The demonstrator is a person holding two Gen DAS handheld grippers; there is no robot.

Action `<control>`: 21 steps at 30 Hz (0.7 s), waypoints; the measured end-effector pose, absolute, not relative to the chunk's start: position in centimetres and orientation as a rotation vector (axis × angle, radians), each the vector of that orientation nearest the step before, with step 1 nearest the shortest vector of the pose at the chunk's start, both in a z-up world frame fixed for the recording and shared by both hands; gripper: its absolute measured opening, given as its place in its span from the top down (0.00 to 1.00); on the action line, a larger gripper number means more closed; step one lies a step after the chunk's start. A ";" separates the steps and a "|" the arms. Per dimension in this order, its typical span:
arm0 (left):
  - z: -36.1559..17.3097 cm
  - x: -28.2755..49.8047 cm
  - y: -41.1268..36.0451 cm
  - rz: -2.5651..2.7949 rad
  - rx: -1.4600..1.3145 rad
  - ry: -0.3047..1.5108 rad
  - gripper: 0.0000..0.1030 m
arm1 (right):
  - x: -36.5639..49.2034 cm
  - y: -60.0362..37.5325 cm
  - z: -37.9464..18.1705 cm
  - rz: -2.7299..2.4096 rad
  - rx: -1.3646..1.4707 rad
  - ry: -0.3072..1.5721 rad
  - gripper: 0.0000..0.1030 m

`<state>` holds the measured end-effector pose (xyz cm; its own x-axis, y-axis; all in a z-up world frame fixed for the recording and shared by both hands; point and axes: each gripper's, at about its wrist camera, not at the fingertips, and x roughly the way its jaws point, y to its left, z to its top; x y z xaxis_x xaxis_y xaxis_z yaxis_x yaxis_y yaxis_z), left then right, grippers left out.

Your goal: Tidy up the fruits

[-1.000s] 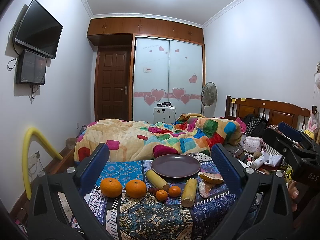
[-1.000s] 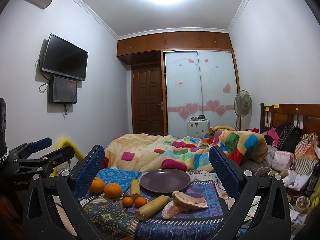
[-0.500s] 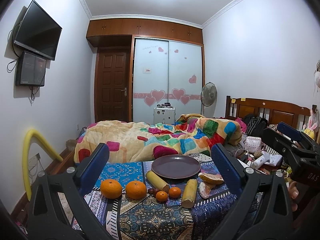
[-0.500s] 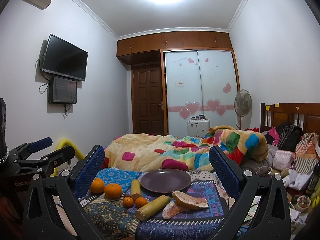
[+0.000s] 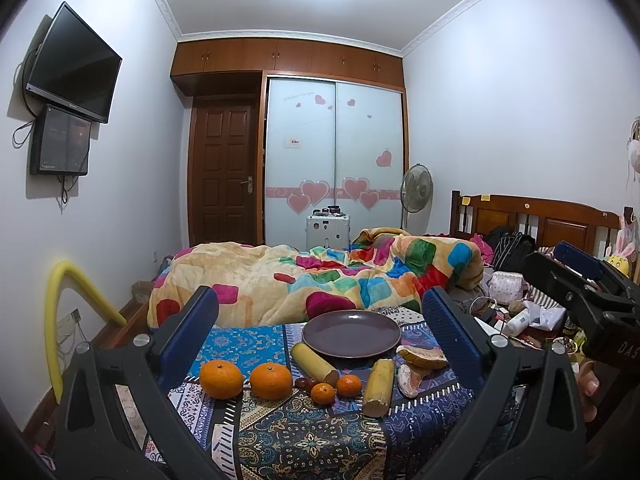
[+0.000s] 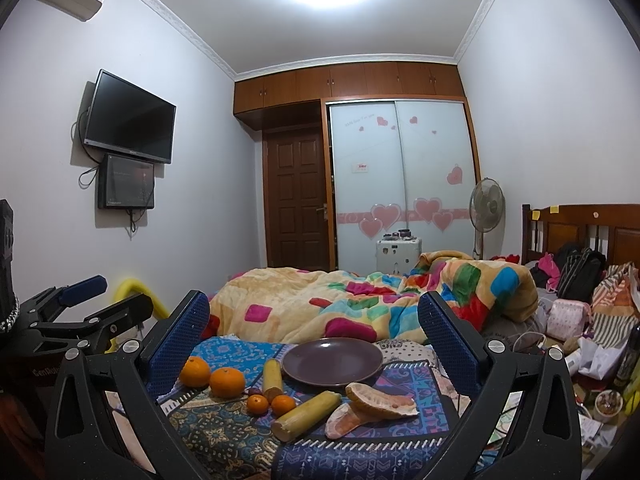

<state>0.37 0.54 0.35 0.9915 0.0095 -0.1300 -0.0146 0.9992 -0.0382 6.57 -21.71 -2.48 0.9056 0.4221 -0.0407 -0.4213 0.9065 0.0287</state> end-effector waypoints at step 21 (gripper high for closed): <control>0.6 1.0 1.3 0.021 -0.033 0.128 0.00 | 7.1 -21.8 -3.0 0.431 0.022 0.055 0.00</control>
